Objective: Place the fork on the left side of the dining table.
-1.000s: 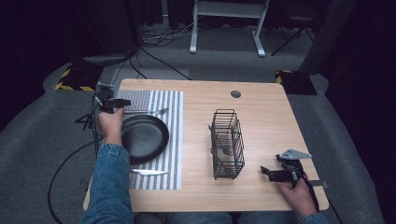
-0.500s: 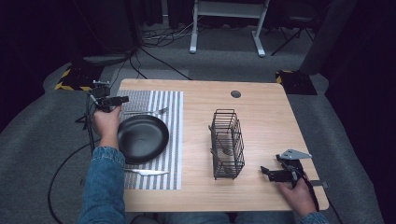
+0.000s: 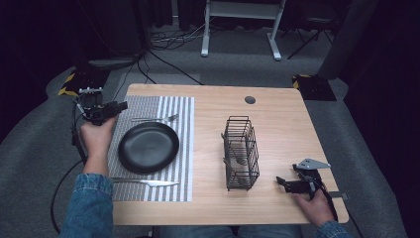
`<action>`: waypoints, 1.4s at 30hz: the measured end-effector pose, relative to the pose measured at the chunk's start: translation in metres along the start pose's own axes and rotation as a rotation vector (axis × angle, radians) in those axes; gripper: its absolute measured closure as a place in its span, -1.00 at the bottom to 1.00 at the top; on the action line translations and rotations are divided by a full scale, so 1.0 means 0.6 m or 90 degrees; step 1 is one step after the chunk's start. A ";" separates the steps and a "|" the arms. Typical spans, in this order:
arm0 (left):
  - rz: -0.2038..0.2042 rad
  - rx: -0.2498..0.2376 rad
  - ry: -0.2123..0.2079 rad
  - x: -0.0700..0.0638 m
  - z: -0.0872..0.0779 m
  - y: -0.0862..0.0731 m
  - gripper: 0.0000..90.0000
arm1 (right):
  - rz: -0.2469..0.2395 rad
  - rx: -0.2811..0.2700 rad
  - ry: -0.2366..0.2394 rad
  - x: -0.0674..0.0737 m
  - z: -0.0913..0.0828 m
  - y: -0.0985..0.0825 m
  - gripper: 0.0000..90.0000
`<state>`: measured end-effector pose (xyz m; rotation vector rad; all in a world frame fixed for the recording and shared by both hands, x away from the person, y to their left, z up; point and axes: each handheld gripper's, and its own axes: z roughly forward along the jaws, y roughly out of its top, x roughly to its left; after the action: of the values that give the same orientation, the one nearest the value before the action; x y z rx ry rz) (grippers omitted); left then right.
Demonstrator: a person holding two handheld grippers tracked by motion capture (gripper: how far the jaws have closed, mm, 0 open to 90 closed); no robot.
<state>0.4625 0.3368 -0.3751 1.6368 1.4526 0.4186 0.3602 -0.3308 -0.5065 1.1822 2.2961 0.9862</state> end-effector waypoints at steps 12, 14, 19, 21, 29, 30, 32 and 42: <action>0.085 0.003 -0.057 -0.042 -0.086 -0.034 0.12 | -0.001 0.000 -0.001 0.000 0.000 0.000 -0.77; 0.099 0.006 -0.066 -0.051 -0.096 -0.042 0.11 | 0.000 0.000 0.000 0.000 0.000 0.000 -0.77; 0.112 -0.015 -0.102 -0.069 -0.126 -0.063 0.09 | -0.001 0.000 -0.001 0.000 0.000 0.000 -0.77; 0.109 -0.025 -0.110 -0.071 -0.137 -0.072 0.09 | 0.000 0.000 0.000 0.000 0.000 0.000 -0.77; 0.115 -0.026 -0.099 -0.082 -0.168 -0.112 0.08 | 0.000 0.000 0.000 0.000 0.000 0.000 -0.77; 0.115 -0.024 -0.101 -0.083 -0.172 -0.117 0.08 | 0.000 0.000 0.000 0.000 0.000 0.000 -0.77; 0.113 -0.024 -0.102 -0.085 -0.178 -0.126 0.07 | 0.000 0.000 0.000 0.000 0.000 0.000 -0.77; 0.103 -0.027 -0.088 -0.089 -0.196 -0.189 0.06 | 0.000 0.000 0.000 0.000 0.000 0.000 -0.77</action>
<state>0.2914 0.3244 -0.3828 1.7212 1.2062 0.4152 0.3601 -0.3307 -0.5064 1.1819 2.2958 0.9857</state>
